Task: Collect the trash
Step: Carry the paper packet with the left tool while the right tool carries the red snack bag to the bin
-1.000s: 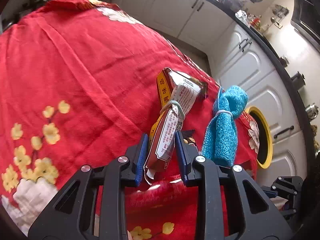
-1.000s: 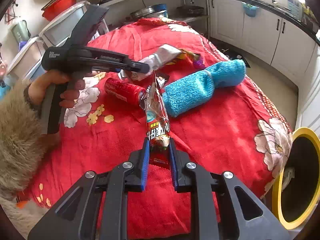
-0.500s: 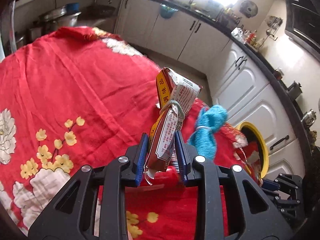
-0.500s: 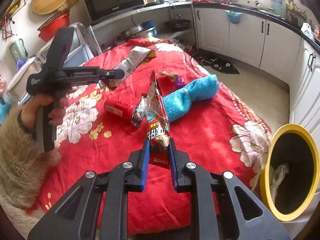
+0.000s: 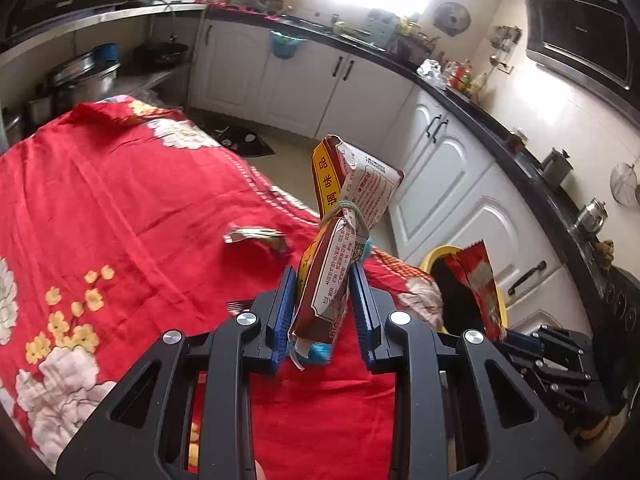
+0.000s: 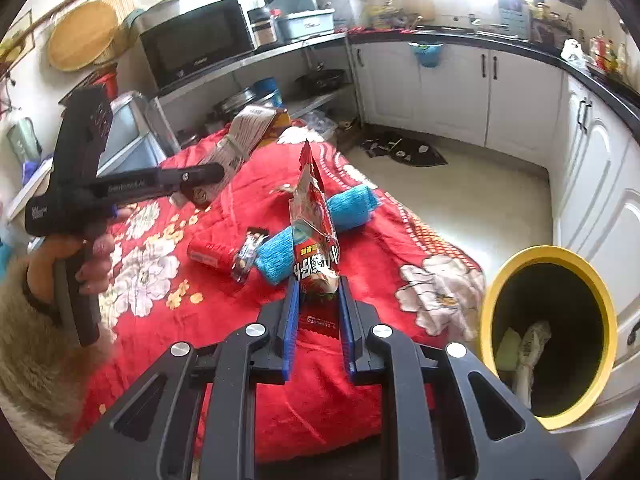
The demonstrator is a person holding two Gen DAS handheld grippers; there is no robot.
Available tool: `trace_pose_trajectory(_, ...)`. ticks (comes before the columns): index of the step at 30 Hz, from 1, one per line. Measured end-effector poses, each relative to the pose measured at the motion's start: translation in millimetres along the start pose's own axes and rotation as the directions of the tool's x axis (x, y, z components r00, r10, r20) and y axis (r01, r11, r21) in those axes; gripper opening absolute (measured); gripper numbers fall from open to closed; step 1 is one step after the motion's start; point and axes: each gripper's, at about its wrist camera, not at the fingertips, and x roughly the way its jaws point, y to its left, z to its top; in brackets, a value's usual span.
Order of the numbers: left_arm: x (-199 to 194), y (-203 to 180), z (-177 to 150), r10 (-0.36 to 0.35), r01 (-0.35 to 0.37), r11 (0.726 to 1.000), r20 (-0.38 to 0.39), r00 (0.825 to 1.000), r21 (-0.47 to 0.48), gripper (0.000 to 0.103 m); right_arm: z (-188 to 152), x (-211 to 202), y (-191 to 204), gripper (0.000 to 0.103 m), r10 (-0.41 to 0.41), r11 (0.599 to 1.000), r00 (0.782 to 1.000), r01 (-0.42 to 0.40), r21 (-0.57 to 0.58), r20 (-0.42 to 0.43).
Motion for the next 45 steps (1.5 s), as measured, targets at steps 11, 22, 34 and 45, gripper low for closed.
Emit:
trace_pose_trajectory(11,11,-43,6,-0.056,0.055,0.996,0.004,0.998,0.068,0.021,0,-30,-28,0.018,-0.056,0.996,0.996,0.051,0.066,0.066)
trace_pose_trajectory(22,20,-84,9,-0.111,0.110,0.986,0.004,0.994,0.126,0.021,-3,-52,-54,0.018,-0.115,0.986,0.988,0.101,0.132,0.102)
trace_pose_trajectory(34,31,-121,12,-0.156,0.154,0.973,-0.006,0.988,0.174,0.021,-11,-74,-87,0.018,-0.185,0.966,0.975,0.157,0.203,0.124)
trace_pose_trajectory(45,45,-152,11,-0.182,0.181,0.960,-0.015,0.983,0.214,0.021,-22,-90,-111,0.018,-0.252,0.942,0.959,0.212,0.261,0.133)
